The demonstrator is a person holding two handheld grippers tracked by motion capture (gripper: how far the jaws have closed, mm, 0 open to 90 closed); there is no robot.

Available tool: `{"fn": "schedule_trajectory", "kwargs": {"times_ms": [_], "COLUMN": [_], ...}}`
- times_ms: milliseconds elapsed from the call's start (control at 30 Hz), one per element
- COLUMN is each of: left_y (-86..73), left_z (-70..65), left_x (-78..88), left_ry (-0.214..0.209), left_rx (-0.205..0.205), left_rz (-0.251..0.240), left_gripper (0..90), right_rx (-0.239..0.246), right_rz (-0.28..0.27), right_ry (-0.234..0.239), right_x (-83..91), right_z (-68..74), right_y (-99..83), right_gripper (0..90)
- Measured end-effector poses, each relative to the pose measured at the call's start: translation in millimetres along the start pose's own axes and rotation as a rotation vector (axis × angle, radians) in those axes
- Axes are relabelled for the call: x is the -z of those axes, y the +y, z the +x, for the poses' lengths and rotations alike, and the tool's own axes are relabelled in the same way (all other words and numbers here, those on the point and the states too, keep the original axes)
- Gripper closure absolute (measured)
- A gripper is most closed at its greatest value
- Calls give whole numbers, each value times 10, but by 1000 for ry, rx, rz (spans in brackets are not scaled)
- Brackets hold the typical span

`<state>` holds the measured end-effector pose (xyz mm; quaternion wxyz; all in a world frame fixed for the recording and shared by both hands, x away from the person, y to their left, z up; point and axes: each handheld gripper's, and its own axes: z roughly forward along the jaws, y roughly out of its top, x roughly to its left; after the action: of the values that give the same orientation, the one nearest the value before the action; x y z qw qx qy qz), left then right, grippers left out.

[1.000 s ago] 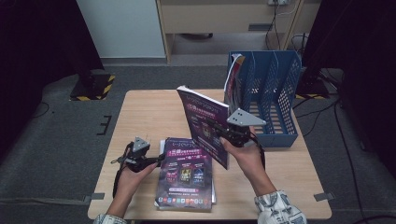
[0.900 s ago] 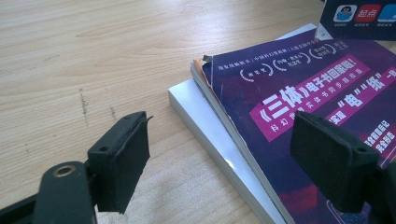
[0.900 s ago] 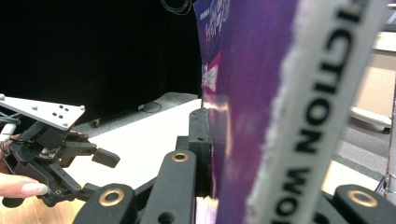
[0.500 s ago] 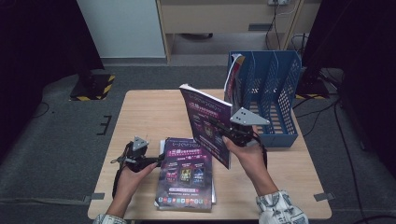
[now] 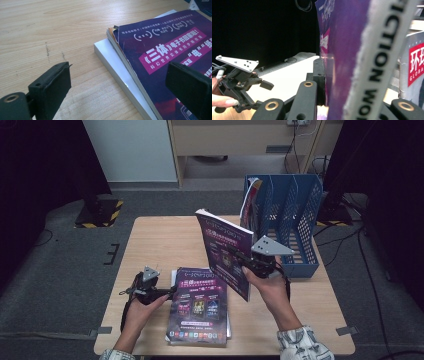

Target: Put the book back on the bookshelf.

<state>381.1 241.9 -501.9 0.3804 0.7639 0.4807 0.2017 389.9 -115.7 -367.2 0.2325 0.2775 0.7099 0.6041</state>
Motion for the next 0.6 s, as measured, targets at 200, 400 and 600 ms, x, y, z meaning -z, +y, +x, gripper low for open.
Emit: {"fn": "schedule_trajectory", "kwargs": {"times_ms": [200,400,600], "left_y": [0,-1,1], "left_z": [-1,3,5], "left_x": [0,2,8], "left_ry": [0,1,6], "left_rx": [-3,-6,-12], "left_rz": [1,2,1], "left_gripper": [59,60,61], "right_rx": [3,3,8], "right_rz": [1,2,11], "right_ry": [3,-3,-5], "right_x": [67,129,187], "right_z": [11,14,34], "right_y": [0,-14,-41], "right_gripper": [828,828,828]}}
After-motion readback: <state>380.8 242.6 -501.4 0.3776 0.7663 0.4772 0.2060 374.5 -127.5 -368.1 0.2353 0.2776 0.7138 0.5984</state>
